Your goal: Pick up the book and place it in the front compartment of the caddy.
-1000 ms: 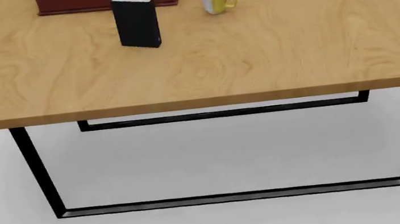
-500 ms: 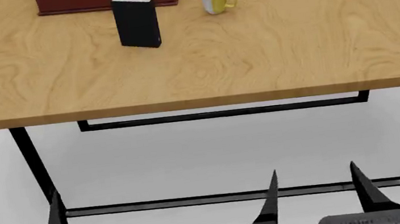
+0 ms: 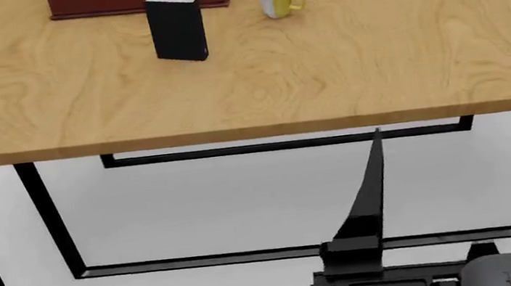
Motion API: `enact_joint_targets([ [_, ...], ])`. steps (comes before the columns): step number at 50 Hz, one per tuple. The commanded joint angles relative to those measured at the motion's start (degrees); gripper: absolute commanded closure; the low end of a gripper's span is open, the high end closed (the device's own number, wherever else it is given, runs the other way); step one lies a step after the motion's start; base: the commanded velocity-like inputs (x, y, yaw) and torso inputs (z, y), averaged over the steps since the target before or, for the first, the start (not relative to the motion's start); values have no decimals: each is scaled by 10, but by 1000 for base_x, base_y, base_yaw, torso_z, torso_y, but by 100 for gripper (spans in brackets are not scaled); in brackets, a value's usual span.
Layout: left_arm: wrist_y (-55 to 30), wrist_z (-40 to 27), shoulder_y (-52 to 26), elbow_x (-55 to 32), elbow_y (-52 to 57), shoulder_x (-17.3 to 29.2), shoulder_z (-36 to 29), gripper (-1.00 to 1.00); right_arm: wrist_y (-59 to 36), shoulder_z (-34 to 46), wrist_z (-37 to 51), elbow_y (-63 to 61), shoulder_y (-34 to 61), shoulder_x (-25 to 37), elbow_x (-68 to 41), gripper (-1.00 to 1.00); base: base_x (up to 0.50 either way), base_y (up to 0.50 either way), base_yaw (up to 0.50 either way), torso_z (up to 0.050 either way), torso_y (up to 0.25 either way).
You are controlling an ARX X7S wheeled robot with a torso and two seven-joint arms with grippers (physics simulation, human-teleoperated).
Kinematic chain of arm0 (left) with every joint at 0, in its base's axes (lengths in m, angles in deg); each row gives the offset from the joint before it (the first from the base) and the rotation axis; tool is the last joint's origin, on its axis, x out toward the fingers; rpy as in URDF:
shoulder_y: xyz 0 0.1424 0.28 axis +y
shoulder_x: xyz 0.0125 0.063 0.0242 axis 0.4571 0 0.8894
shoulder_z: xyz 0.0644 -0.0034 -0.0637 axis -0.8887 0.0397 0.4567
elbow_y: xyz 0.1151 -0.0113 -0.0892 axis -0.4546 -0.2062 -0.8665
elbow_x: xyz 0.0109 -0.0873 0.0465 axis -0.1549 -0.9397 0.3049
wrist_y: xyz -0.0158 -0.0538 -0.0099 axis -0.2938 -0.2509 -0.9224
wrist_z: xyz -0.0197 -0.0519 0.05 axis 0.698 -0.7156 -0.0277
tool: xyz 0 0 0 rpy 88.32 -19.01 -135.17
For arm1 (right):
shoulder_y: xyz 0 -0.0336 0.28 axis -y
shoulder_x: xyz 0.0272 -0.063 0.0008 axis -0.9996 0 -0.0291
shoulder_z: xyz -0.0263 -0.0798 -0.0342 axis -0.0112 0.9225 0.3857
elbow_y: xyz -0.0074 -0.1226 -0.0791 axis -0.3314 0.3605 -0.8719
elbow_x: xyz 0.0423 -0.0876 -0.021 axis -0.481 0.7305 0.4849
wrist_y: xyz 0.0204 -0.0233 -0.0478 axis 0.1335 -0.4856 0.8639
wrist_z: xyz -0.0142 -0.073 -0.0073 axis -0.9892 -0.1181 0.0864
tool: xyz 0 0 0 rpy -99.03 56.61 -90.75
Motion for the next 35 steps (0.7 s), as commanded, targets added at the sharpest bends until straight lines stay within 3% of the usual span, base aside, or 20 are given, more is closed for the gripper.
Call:
enact_joint_targets([
  [1,113,-218,-14,-143,40,190,-99,-100,103,215,205,-26,147,168,-126,-100,113,344,0,0,0],
  [35,141,-218,-31,-135,14,199,-134,-100,128,259,209,-15,163,163,-117,-100,118,339,0,0,0],
])
